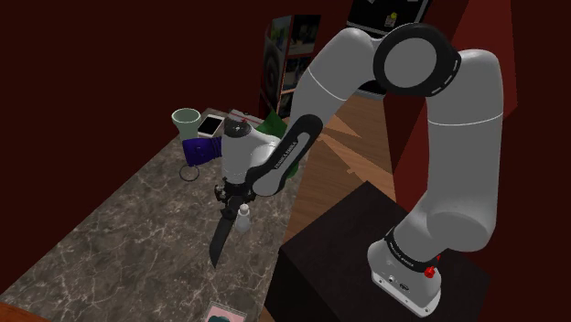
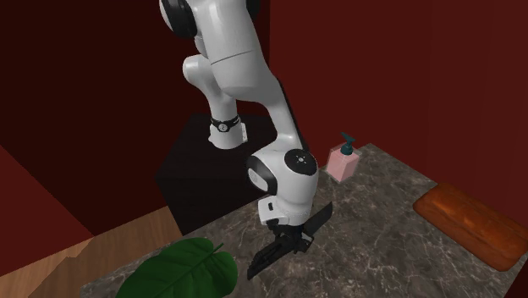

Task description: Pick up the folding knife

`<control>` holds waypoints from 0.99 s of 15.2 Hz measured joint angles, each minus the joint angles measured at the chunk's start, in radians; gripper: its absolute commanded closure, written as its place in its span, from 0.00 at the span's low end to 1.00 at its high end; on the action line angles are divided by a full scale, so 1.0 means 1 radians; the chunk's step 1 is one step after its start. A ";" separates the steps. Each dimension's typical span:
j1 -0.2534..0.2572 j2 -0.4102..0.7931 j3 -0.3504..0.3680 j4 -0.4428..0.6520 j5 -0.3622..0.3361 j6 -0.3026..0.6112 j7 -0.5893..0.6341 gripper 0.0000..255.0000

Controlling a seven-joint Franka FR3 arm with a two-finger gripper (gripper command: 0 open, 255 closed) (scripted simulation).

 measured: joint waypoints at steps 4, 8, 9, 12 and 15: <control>-0.003 -0.005 0.004 0.000 0.004 -0.006 -0.004 1.00; -0.025 -0.049 0.030 -0.013 0.029 -0.038 -0.025 1.00; -0.030 -0.062 0.038 -0.017 0.037 -0.047 -0.029 1.00; -0.046 -0.099 0.060 -0.026 0.061 -0.075 -0.046 1.00; -0.061 -0.137 0.082 -0.036 0.085 -0.101 -0.063 1.00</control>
